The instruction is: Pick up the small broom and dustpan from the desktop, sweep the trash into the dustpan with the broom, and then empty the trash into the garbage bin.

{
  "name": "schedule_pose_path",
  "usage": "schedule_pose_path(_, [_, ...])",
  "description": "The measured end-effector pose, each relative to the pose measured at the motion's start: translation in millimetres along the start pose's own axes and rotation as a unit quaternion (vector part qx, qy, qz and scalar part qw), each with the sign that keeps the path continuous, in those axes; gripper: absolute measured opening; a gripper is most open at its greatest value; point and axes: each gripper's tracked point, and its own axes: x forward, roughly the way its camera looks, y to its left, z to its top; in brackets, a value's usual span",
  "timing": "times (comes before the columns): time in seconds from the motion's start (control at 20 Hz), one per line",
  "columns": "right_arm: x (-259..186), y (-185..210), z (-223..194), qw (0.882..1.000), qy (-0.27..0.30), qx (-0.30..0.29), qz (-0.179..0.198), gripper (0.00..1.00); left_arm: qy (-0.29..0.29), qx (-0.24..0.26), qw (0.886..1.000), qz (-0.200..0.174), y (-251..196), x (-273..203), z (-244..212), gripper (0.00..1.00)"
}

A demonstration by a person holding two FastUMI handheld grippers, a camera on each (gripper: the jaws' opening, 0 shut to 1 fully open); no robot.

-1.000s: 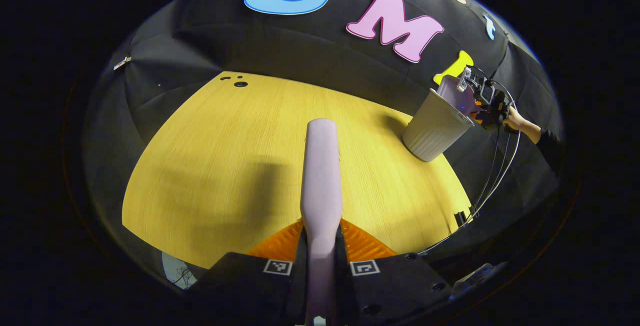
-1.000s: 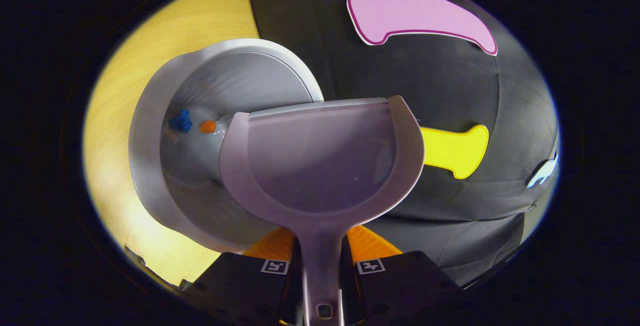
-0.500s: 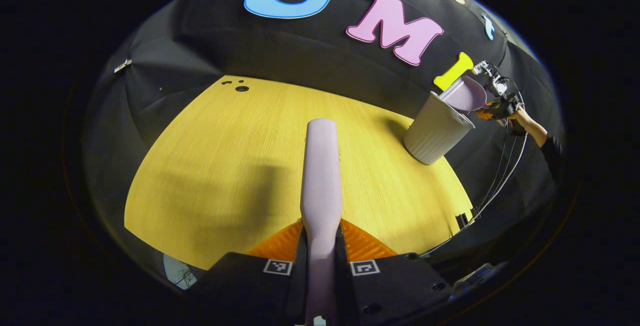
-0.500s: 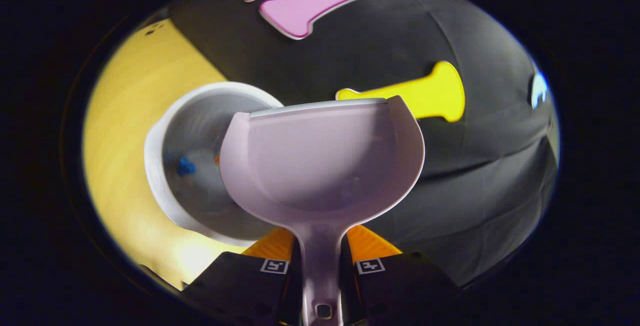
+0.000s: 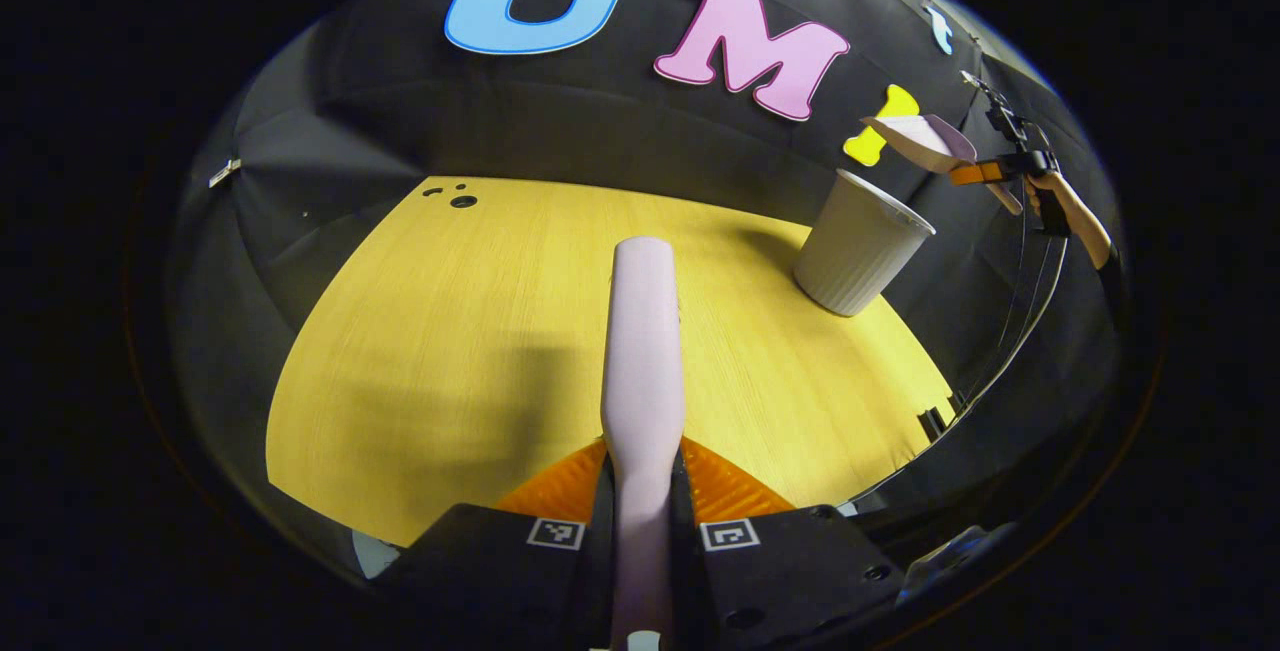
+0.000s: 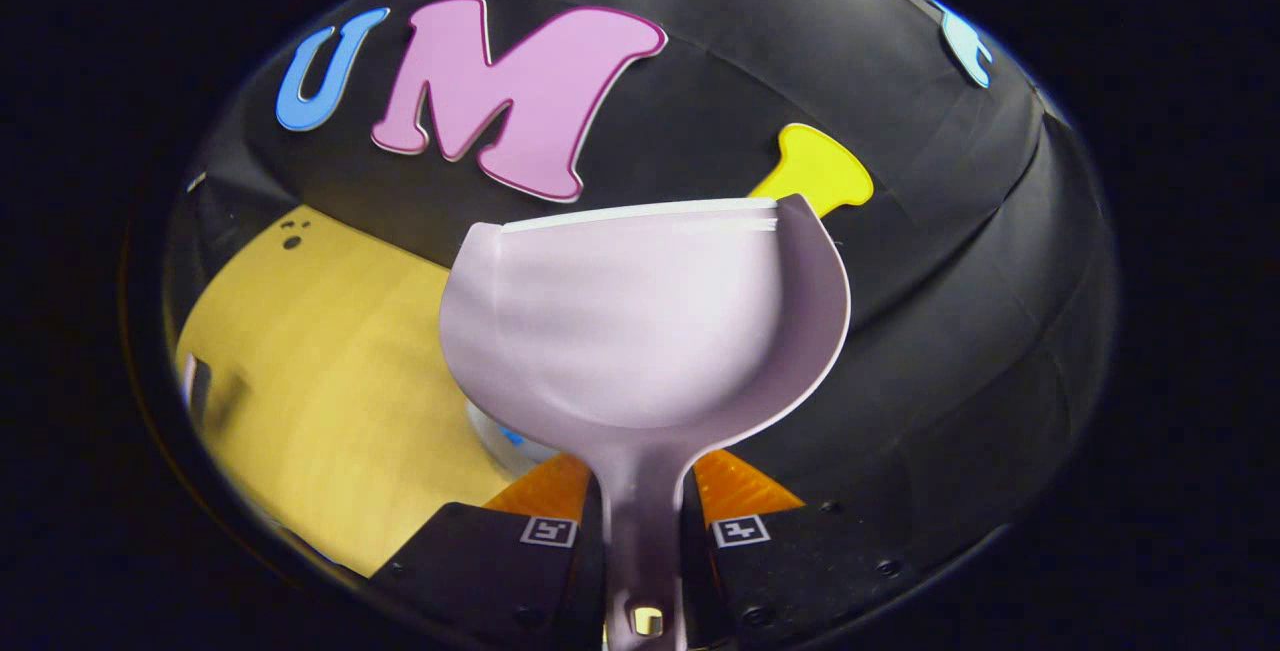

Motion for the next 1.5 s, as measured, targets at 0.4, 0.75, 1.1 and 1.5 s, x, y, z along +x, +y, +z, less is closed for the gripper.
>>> schedule_pose_path(0.4, [-57.0, 135.6, -27.0, 0.987, 0.013, 0.046, 0.15, 0.34, -0.009, 0.023, 1.0, 0.01, -5.3, 18.4, 11.4, 0.28])
schedule_pose_path(0.75, [-60.0, 246.6, -105.8, 0.968, 0.08, 0.016, 0.238, 0.38, 0.004, -0.012, 0.999, 0.034, 9.1, 49.5, 17.2, 0.28])
schedule_pose_path(1.1, [-33.8, 298.7, -193.1, 0.943, 0.177, 0.076, 0.27, 0.34, 0.047, -0.009, 0.996, 0.073, 20.5, 101.5, 13.4, 0.28])
schedule_pose_path(1.5, [6.4, 320.3, -244.3, 0.932, 0.245, 0.102, 0.248, 0.3, 0.11, 0.055, 0.984, 0.131, 32.5, 151.8, -1.7, 0.27])
